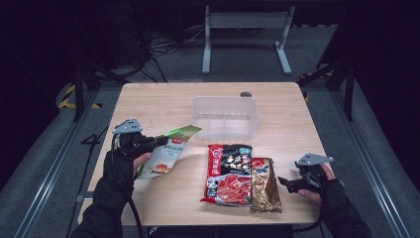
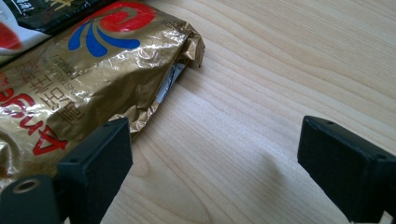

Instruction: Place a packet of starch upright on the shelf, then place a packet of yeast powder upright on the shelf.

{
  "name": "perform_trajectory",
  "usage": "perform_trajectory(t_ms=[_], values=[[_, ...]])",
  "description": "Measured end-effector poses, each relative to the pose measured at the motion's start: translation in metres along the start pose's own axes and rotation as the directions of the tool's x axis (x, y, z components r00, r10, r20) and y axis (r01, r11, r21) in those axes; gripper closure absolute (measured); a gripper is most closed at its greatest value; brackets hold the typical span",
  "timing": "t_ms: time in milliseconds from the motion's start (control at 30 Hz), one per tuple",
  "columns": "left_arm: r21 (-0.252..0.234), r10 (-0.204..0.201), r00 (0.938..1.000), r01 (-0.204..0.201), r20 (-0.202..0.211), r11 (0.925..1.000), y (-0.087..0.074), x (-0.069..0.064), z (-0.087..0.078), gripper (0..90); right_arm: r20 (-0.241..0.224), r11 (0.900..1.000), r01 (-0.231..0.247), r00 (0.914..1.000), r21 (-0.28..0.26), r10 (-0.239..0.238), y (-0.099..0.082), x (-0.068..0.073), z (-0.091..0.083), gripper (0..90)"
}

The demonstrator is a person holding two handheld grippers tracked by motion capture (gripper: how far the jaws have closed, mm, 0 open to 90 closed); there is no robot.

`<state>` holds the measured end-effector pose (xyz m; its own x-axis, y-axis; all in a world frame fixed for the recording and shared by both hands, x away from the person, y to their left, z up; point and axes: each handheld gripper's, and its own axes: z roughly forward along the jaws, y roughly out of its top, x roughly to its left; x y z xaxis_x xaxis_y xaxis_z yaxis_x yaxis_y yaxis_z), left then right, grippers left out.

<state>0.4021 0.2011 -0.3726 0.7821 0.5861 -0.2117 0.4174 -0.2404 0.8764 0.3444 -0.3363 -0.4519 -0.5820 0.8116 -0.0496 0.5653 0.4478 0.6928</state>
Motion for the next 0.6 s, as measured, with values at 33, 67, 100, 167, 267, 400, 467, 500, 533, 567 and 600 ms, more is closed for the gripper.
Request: perform_trajectory(t_ms=[33, 67, 100, 167, 267, 400, 467, 500, 533, 567, 600], values=[[-0.005, 0.001, 1.0000, -0.001, 0.003, 1.0000, 0.001, -0.001, -0.002, 89.7, -0.002, 1.0000, 0.000, 1.0000, -0.002, 0.000, 0.000, 0.000, 0.000, 11.0], [-0.019, 0.007, 0.9999, -0.007, -0.011, 0.9998, 0.002, -0.003, -0.004, 89.7, -0.002, 1.0000, 0.001, 1.0000, -0.006, -0.001, 0.001, 0.000, 0.000, 10.9], [-0.023, 0.008, 0.9998, -0.008, -0.016, 0.9997, 0.003, -0.004, -0.006, 89.7, -0.003, 1.0000, 0.000, 1.0000, -0.010, 0.000, 0.001, 0.001, 0.000, 10.9], [-0.040, 0.015, 0.9998, -0.016, -0.014, 0.9991, 0.005, -0.007, -0.009, 89.8, -0.004, 1.0000, 0.001, 1.0000, -0.009, -0.001, 0.002, 0.001, 0.000, 10.8], [-0.081, 0.016, 0.9996, -0.018, -0.021, 0.9966, 0.009, -0.012, -0.014, 89.8, -0.005, 0.9999, -0.001, 1.0000, -0.011, 0.001, 0.003, 0.001, 0.002, 10.8], [-0.111, 0.024, 0.9989, -0.029, -0.041, 0.9934, 0.014, -0.016, -0.016, 89.8, -0.001, 0.9999, -0.004, 1.0000, -0.014, 0.004, 0.002, 0.001, 0.002, 10.7], [-0.139, 0.024, 0.9986, -0.030, -0.048, 0.9898, 0.017, -0.015, -0.016, 89.8, -0.001, 0.9998, -0.009, 1.0000, -0.017, 0.009, 0.002, 0.000, 0.001, 10.7], [-0.154, 0.014, 0.9987, -0.022, -0.050, 0.9878, 0.018, -0.015, -0.016, 89.8, 0.001, 0.9997, -0.013, 0.9999, -0.019, 0.013, 0.002, 0.000, 0.000, 10.7], [-0.171, 0.007, 0.9985, -0.017, -0.054, 0.9852, 0.021, -0.014, -0.016, 89.8, 0.002, 0.9997, -0.012, 0.9999, -0.021, 0.012, 0.001, 0.000, 0.000, 10.7], [-0.178, 0.006, 0.9987, -0.015, -0.050, 0.9839, 0.022, -0.014, -0.016, 89.8, 0.001, 0.9995, -0.013, 0.9999, -0.027, 0.013, 0.001, -0.001, -0.001, 10.6], [-0.192, 0.003, 0.9986, -0.013, -0.053, 0.9813, 0.025, -0.014, -0.015, 89.8, 0.000, 0.9994, -0.014, 0.9999, -0.031, 0.014, 0.000, -0.001, -0.002, 10.6]])
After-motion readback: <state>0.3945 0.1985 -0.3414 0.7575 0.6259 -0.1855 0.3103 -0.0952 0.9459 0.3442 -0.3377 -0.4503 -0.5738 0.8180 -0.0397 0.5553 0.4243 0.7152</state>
